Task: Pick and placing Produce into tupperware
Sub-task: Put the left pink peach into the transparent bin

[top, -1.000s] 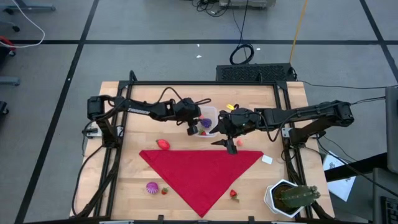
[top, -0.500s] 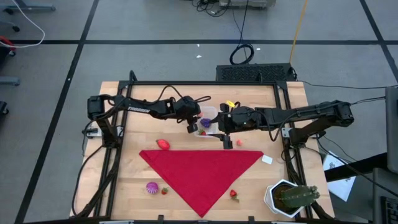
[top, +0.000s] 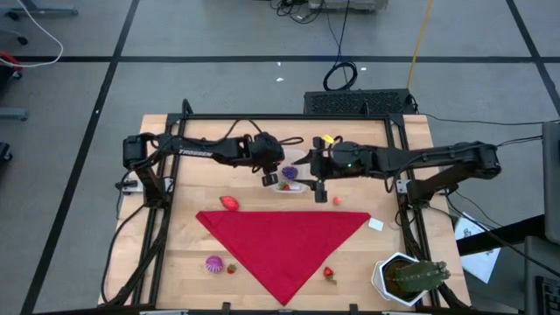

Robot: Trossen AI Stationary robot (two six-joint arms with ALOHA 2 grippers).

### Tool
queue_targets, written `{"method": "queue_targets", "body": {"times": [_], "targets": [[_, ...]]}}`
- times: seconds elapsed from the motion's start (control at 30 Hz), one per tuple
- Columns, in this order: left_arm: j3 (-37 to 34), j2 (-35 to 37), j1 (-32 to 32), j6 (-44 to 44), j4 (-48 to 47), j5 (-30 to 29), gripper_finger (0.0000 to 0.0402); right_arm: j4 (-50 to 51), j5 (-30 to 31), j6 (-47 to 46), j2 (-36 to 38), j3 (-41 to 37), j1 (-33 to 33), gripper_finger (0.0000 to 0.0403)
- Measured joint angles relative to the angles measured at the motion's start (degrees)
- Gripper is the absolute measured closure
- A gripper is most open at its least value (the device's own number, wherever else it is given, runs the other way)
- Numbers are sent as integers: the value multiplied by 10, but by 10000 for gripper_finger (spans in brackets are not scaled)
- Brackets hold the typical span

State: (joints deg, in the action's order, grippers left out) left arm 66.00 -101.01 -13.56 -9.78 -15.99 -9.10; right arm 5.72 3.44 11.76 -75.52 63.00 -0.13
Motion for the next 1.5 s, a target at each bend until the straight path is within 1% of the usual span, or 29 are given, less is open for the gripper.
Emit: {"method": "queue_targets", "body": {"times": [0.27,0.43,0.6,0.73,1.0,1.1,1.17,1.3,1.5], "targets": [[0,0,2,5,-5,-7,277,-30,1,40,49,0,-15,183],[0,0,9,-1,-9,-31,277,-88,1,87,76,0,-18,183],[0,0,20,-18,-7,-45,277,-142,0,118,88,0,-18,183],[2,0,21,-19,-10,-46,277,-149,0,119,87,0,-18,183],[85,0,21,-23,-122,-46,277,-155,0,131,88,0,-18,183],[94,0,22,-18,-127,-43,277,-172,0,135,90,0,-18,183],[94,-9,22,-10,-130,-30,277,-181,0,146,90,0,-18,183],[97,-47,22,-9,-157,-30,277,-209,0,163,93,0,-18,183],[161,-120,22,-25,-207,-30,277,-217,0,174,93,0,-18,183]]}}
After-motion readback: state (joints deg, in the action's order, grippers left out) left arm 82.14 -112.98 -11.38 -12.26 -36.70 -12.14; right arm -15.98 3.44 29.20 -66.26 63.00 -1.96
